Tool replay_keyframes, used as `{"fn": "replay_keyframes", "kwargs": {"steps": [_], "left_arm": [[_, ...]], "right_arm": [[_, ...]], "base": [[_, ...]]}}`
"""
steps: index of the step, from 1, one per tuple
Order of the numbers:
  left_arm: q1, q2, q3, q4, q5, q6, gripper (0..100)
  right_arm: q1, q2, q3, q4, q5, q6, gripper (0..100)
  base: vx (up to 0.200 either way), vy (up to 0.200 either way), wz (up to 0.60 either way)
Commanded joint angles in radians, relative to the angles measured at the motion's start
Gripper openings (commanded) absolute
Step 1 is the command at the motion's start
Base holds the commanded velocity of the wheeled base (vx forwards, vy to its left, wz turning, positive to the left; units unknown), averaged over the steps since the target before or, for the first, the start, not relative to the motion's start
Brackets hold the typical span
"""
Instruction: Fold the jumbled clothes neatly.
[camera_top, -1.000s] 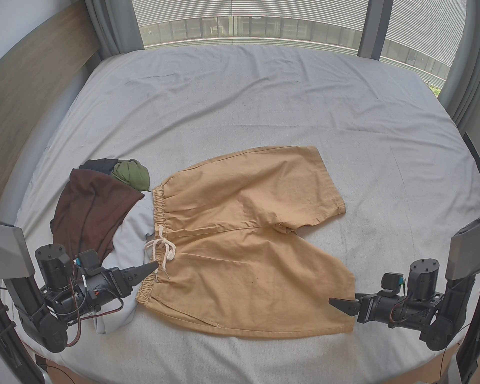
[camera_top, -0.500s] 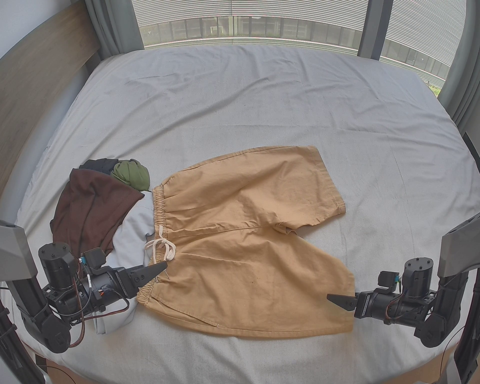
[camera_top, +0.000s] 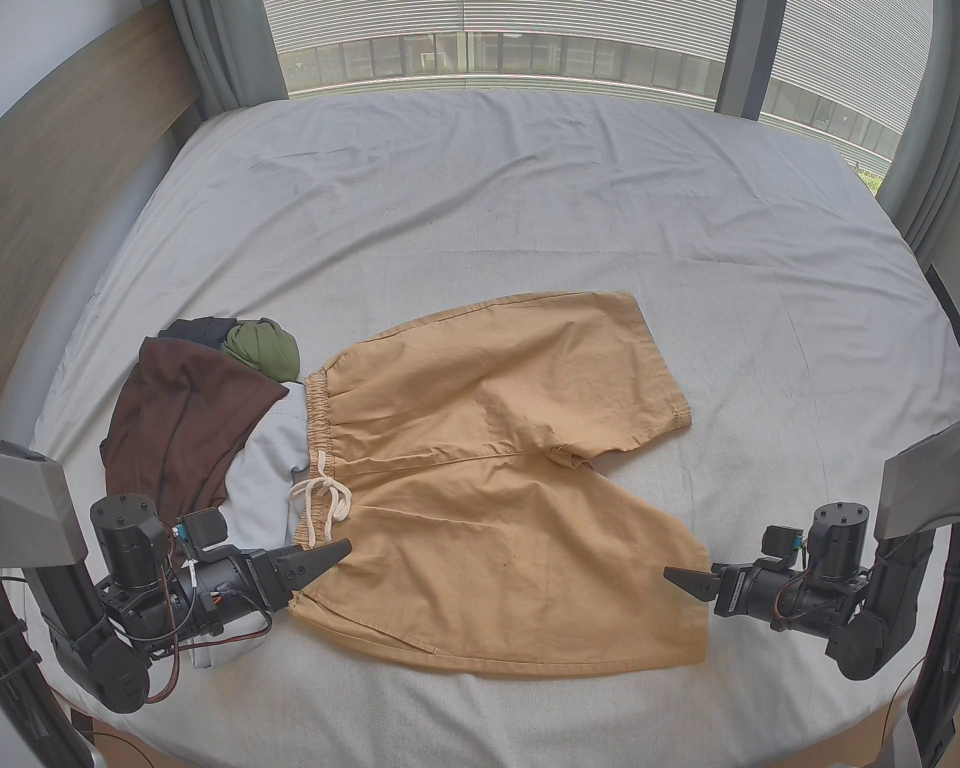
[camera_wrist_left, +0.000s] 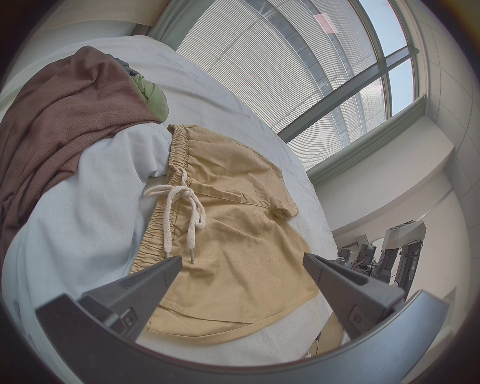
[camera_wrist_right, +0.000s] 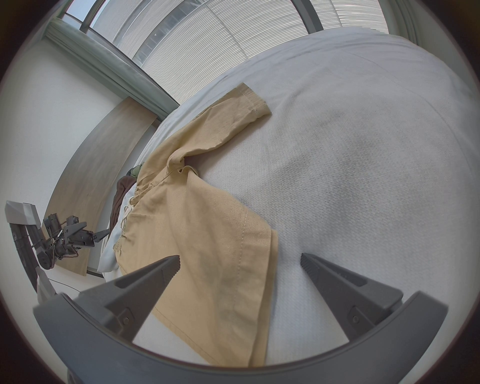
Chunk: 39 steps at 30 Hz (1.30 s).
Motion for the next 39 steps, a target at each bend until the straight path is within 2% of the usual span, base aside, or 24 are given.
{"fn": "replay_keyframes", "kwargs": {"steps": [1,3,5,9,16,22,30,39], "left_arm": [[-0.002,0.008,0.003,-0.001,0.000,-0.001,100],[-0.002,0.008,0.001,-0.001,0.000,-0.001,100],[-0.002,0.006,0.003,-0.001,0.000,-0.001,100],[-0.002,0.017,0.003,-0.001,0.000,-0.001,100],[-0.002,0.025,0.000,-0.001,0.000,-0.001,100],[-0.007,0.026,0.001,-0.001,0.000,-0.001,100],[-0.013,0.026,0.004,-0.001,0.000,0.001,100],[-0.025,0.025,0.014,-0.001,0.002,-0.001,100]], "right_arm": [[0.004,0.064,-0.043,-0.001,0.008,0.007,100],[0.007,0.070,-0.047,-0.001,0.016,0.024,100],[0.018,0.066,-0.059,-0.001,0.063,0.096,100],[0.022,0.020,-0.059,-0.001,0.109,0.164,100],[0.021,-0.089,-0.058,-0.001,0.193,0.215,100],[-0.001,-0.128,-0.061,-0.001,0.276,0.221,100],[-0.013,-0.123,-0.104,-0.001,0.302,0.228,100],[-0.044,0.023,-0.168,-0.001,0.302,0.245,100]], "base": [[0.000,0.000,0.00],[0.000,0.000,0.00],[0.000,0.000,0.00],[0.000,0.000,0.00],[0.000,0.000,0.00],[0.000,0.000,0.00],[0.000,0.000,0.00],[0.000,0.000,0.00]]}}
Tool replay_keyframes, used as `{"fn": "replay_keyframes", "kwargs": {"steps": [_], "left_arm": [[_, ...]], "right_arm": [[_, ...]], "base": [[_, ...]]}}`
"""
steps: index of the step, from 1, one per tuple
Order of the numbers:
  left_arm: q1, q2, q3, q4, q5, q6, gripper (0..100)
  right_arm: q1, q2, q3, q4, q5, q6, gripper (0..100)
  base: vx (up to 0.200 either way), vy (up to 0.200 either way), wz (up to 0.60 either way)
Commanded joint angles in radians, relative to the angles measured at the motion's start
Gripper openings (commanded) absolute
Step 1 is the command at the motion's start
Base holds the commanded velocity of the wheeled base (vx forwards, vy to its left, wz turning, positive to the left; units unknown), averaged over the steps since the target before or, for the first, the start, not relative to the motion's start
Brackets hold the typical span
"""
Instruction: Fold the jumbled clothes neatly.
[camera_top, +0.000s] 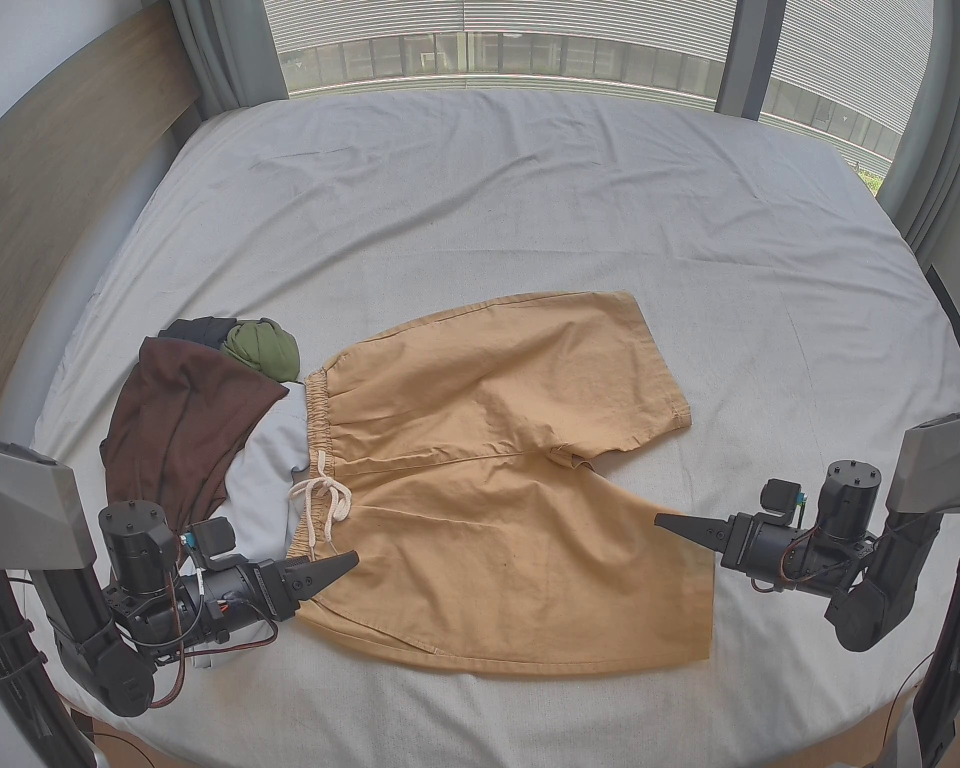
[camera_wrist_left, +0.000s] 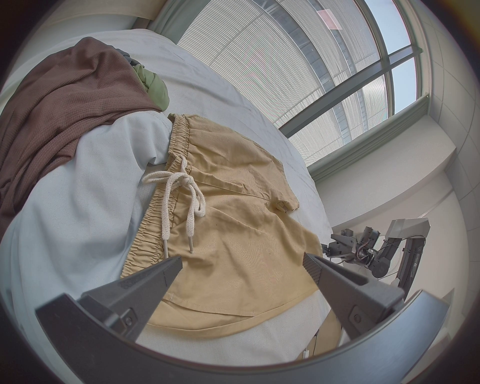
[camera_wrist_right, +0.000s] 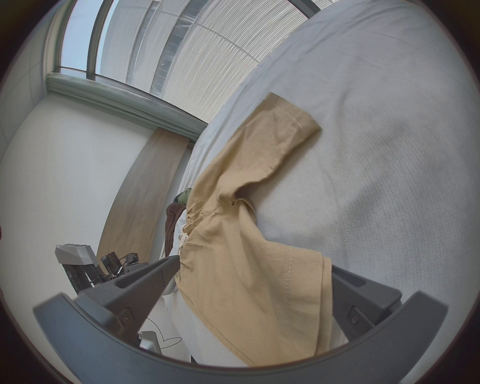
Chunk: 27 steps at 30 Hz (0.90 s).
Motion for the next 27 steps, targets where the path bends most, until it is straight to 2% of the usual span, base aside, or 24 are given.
{"fn": "replay_keyframes", "kwargs": {"steps": [1,11,12,17,23,27], "left_arm": [[-0.018,0.002,0.006,-0.001,0.001,-0.001,100],[-0.046,0.032,0.012,-0.001,0.002,0.001,100],[-0.044,0.031,0.012,-0.001,0.002,0.001,100],[-0.044,0.031,0.012,-0.001,0.002,0.001,100],[-0.043,0.032,0.012,-0.001,0.002,0.001,100],[-0.043,0.032,0.012,-0.001,0.002,0.001,100]], "right_arm": [[-0.011,0.089,-0.029,-0.002,0.003,0.003,100],[-0.011,0.117,-0.077,-0.002,0.024,0.018,100],[-0.014,0.115,-0.097,-0.002,0.050,0.046,100],[-0.021,0.107,-0.123,-0.005,0.069,0.079,100],[-0.045,0.035,-0.115,-0.003,0.078,0.093,100],[-0.071,-0.049,-0.095,-0.002,0.118,0.141,100]], "base": [[0.000,0.000,0.00],[0.000,0.000,0.00],[0.000,0.000,0.00],[0.000,0.000,0.00],[0.000,0.000,0.00],[0.000,0.000,0.00]]}}
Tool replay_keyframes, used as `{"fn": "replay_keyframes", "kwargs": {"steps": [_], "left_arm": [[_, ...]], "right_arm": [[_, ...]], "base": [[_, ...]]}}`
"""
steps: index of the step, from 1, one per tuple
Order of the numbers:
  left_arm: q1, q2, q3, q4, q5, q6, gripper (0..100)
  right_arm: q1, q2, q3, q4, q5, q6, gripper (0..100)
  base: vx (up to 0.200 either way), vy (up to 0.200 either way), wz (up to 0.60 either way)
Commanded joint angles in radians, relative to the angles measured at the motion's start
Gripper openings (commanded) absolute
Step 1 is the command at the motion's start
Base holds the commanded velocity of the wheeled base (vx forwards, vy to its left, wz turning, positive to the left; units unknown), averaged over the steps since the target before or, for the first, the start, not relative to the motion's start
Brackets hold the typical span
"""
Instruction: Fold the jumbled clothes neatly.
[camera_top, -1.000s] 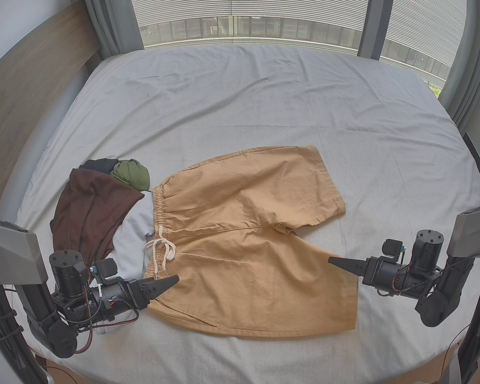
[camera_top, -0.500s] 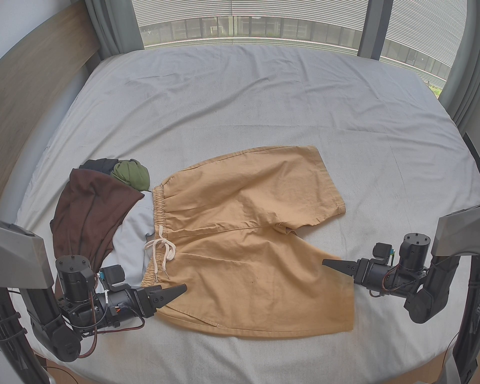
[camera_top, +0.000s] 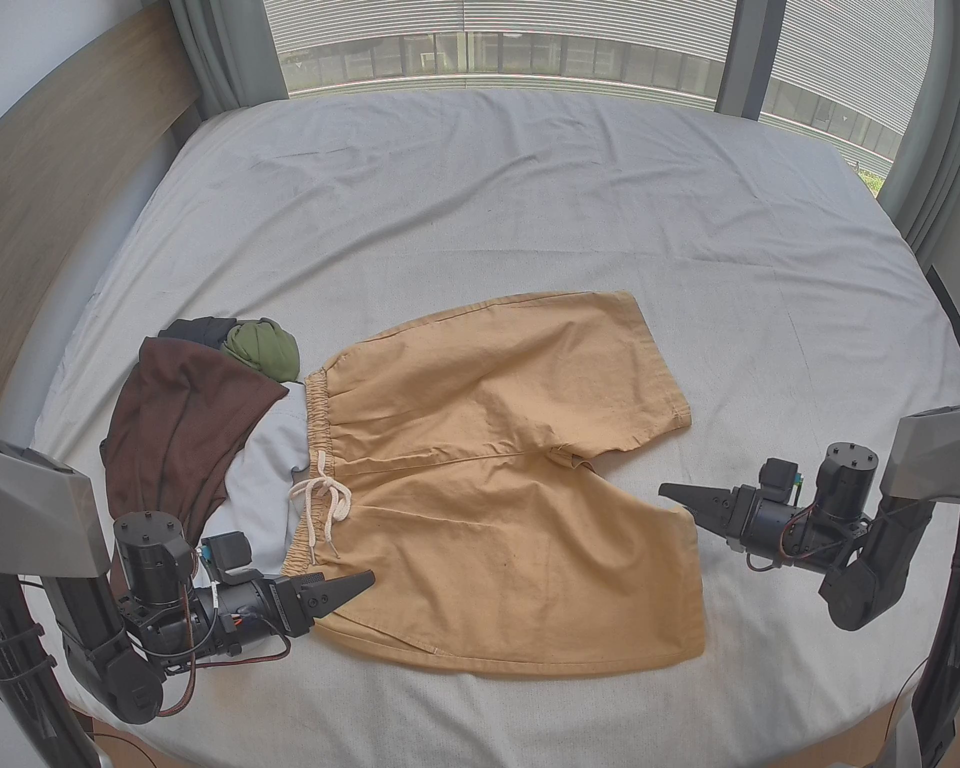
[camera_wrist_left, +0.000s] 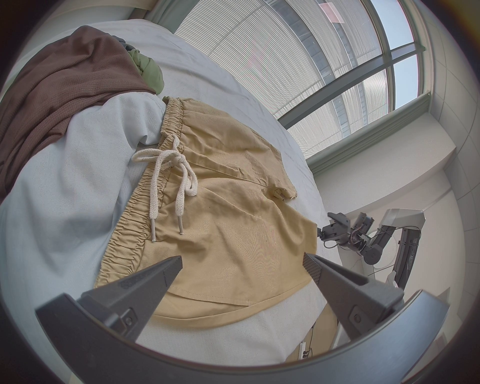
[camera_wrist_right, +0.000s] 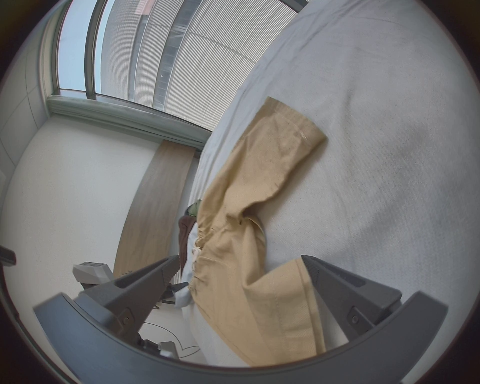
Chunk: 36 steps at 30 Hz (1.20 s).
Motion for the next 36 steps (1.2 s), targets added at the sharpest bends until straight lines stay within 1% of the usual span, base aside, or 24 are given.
{"fn": "replay_keyframes", "kwargs": {"steps": [1,4,13,17,19,21,24,25,28,36], "left_arm": [[0.001,0.002,0.000,0.000,0.000,-0.001,100],[0.001,0.002,0.000,0.000,0.000,-0.001,100],[0.001,0.002,0.000,0.000,0.000,-0.001,100],[0.001,0.002,0.001,0.000,0.000,-0.001,100],[0.001,0.002,0.001,0.000,0.000,-0.001,100],[-0.001,0.003,0.000,0.000,0.000,-0.001,100],[-0.001,0.003,0.000,0.000,0.000,-0.001,100],[-0.001,0.003,0.000,0.000,0.000,-0.001,100],[-0.001,0.003,0.000,0.000,0.000,-0.001,100],[-0.001,0.016,-0.002,0.000,0.000,-0.001,100]], "right_arm": [[-0.036,-0.133,0.022,0.001,0.040,0.048,100],[-0.049,-0.159,0.014,0.001,0.044,0.071,100],[-0.084,-0.153,0.003,0.003,0.037,0.061,100],[-0.118,-0.107,0.019,0.003,0.032,0.027,100],[-0.122,-0.078,0.039,0.003,0.032,-0.005,100],[-0.122,-0.027,0.060,0.003,0.032,-0.064,100],[-0.114,0.062,0.066,0.003,0.027,-0.145,100],[-0.111,0.079,0.066,0.003,0.027,-0.157,100],[-0.105,0.111,0.062,0.003,0.027,-0.163,100],[-0.026,0.108,0.057,0.003,0.032,-0.157,100]], "base": [[0.000,0.000,0.00],[0.000,0.000,0.00],[0.000,0.000,0.00],[0.000,0.000,0.00],[0.000,0.000,0.00],[0.000,0.000,0.00],[0.000,0.000,0.00],[0.000,0.000,0.00],[0.000,0.000,0.00],[0.000,0.000,0.00]]}}
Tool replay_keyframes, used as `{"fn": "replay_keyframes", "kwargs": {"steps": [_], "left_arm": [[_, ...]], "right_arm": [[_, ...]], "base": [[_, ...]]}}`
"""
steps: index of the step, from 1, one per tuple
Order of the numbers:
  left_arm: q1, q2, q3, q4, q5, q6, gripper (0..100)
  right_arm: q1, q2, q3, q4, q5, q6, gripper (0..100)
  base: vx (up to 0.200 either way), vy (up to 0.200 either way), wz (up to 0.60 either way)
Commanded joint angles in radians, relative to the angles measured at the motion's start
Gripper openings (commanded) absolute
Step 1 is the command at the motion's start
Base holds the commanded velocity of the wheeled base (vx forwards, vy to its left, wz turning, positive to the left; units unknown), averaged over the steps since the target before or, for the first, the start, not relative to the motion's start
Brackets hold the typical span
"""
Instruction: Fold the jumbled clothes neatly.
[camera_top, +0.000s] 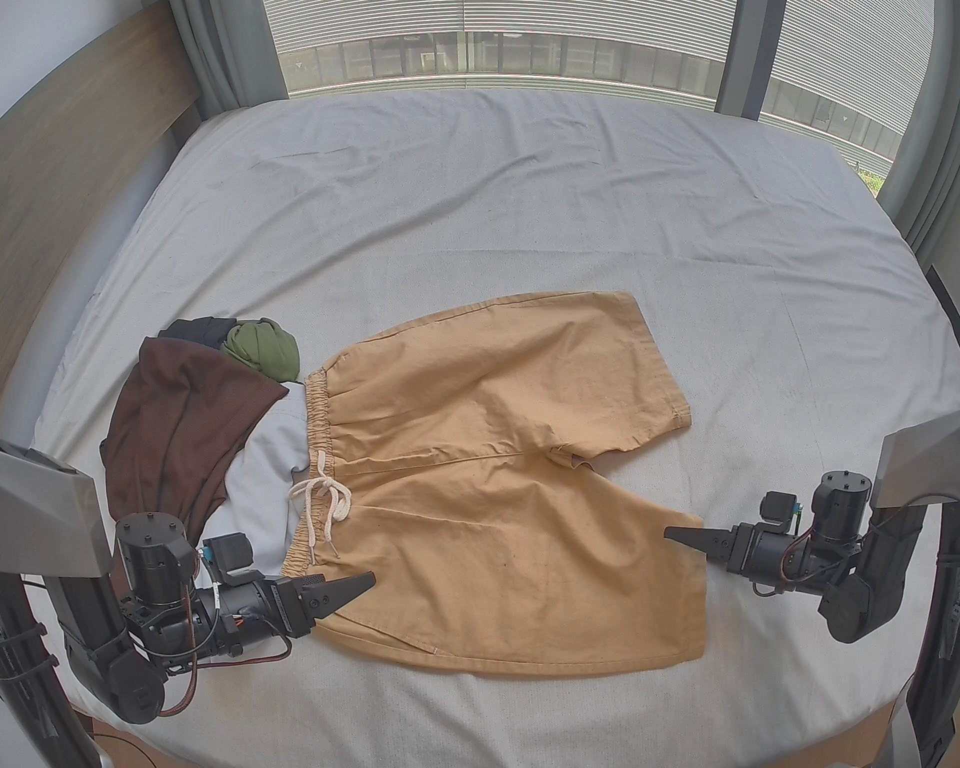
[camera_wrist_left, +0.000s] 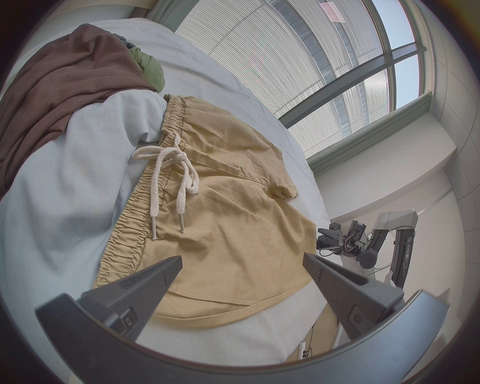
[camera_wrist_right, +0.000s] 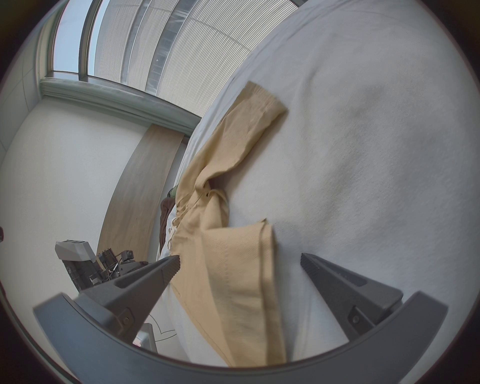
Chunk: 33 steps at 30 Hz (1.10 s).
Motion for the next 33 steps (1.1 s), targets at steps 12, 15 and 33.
{"fn": "replay_keyframes", "kwargs": {"steps": [12,15,33], "left_arm": [[-0.001,0.013,0.000,-0.002,0.000,-0.001,100],[-0.001,0.013,0.001,-0.002,0.000,-0.001,100],[-0.006,0.016,0.012,-0.002,0.000,-0.001,100]], "right_arm": [[0.085,-0.031,-0.130,0.001,0.015,0.126,100],[0.084,-0.025,-0.186,0.001,0.014,0.158,100],[0.036,-0.042,-0.231,0.001,-0.005,0.222,100]], "base": [[0.000,0.000,0.00],[0.000,0.000,0.00],[0.000,0.000,0.00]]}}
